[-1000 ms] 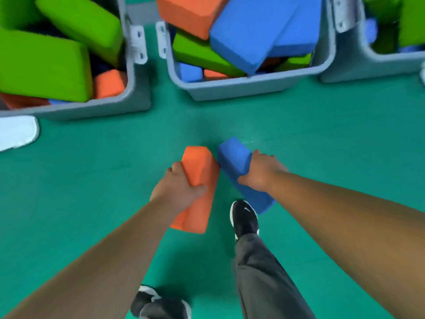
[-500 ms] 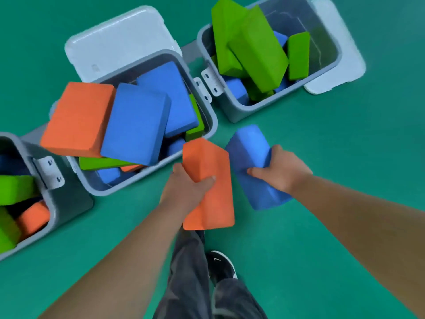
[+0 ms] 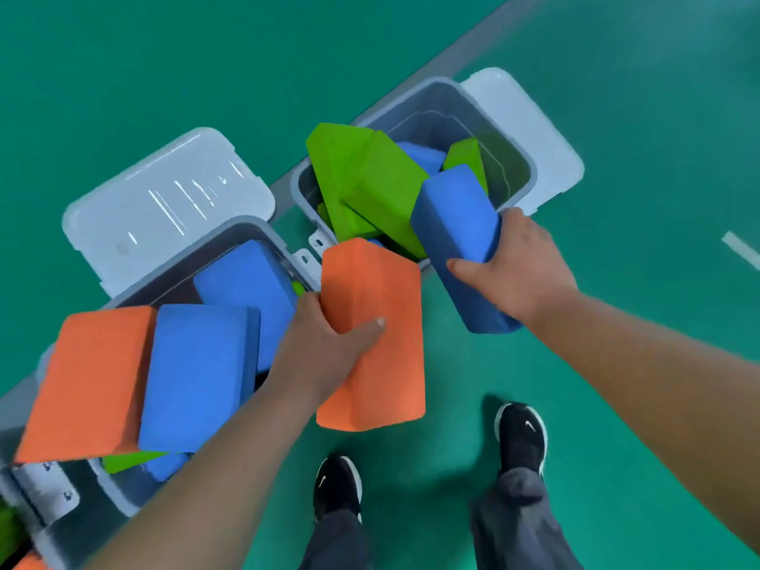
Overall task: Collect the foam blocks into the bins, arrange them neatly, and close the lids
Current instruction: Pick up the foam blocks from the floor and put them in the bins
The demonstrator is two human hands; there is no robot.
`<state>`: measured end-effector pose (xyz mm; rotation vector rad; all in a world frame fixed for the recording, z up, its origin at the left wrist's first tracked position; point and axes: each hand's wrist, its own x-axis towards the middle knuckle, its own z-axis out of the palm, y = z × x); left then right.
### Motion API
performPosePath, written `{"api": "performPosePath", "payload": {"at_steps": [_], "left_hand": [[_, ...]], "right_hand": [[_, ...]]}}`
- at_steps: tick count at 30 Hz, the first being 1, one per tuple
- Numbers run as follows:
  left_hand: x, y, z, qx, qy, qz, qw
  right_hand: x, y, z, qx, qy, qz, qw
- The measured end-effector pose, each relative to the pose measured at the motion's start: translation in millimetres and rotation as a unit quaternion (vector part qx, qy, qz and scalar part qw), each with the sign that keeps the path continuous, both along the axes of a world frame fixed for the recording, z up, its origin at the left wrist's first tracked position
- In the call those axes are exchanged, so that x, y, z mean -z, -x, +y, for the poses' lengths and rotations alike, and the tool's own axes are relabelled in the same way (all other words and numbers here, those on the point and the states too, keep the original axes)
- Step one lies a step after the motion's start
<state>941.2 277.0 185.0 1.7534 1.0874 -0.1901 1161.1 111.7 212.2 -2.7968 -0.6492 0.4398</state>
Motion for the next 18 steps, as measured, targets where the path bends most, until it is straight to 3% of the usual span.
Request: {"api": "performPosePath", "payload": {"at_steps": [6,18], "left_hand": [[5.7,-91.3,0.6,-0.003,-0.009,-0.051,0.999],[15.0,-289.5,6.8,-0.152,-0.105,-0.057,0.981]], "right_hand": [[18.8,-99.3,15.2,0.070,-0.065,-0.004,0.995],[41.2,-247.5,29.6,-0.005,-0.066,-0.070,0.995]]}}
